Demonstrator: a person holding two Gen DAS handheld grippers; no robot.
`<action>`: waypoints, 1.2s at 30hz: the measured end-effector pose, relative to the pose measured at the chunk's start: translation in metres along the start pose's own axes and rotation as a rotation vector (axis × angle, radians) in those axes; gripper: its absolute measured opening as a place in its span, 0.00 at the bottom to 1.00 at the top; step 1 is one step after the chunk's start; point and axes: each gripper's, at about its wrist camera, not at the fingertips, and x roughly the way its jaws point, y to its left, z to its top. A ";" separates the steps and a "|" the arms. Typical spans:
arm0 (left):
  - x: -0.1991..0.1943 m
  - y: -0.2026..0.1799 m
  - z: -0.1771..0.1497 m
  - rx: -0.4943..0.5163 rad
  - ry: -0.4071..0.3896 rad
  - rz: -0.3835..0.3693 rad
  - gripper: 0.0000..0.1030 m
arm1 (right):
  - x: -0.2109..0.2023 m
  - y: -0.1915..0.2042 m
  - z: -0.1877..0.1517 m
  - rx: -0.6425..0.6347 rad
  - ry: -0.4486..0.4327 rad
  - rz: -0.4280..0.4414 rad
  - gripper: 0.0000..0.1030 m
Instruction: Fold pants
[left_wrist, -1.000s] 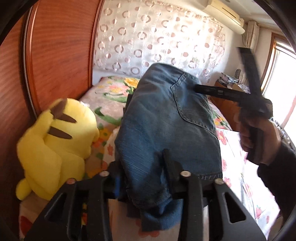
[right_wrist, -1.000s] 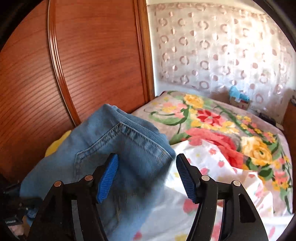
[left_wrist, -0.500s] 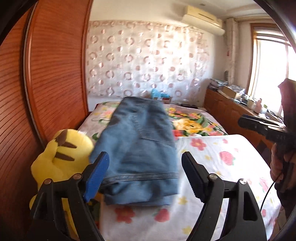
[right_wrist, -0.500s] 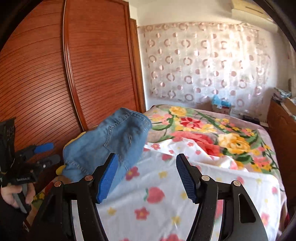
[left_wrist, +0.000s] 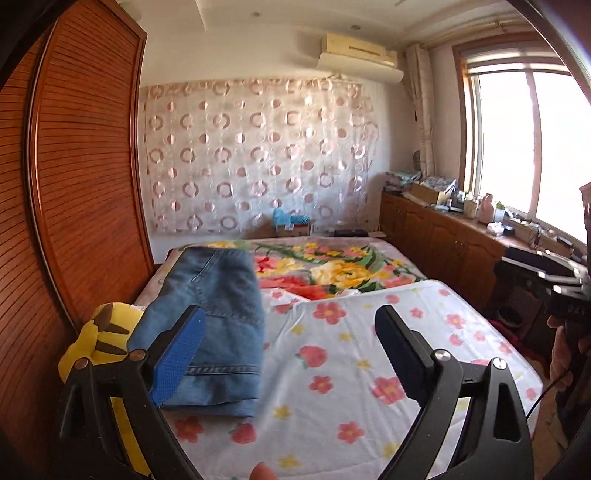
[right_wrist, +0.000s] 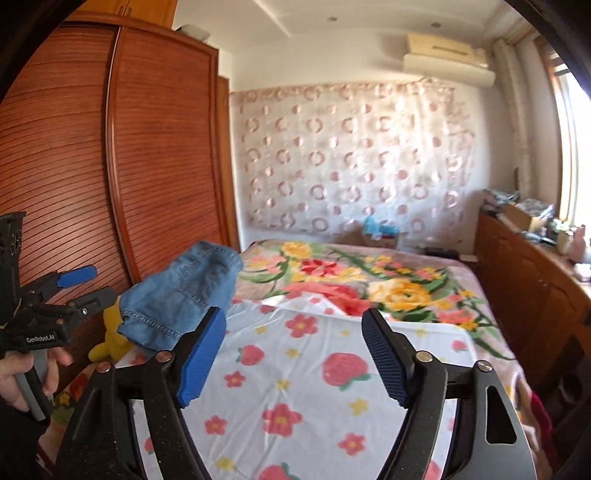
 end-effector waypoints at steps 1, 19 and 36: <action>-0.005 -0.005 0.002 -0.002 -0.003 -0.005 0.90 | -0.009 0.001 -0.004 0.001 -0.006 -0.018 0.78; -0.035 -0.059 -0.001 0.043 -0.001 -0.007 0.91 | -0.067 0.029 -0.033 0.073 -0.048 -0.121 0.78; -0.037 -0.065 0.000 0.033 0.006 -0.012 0.91 | -0.077 0.019 -0.029 0.065 -0.052 -0.130 0.78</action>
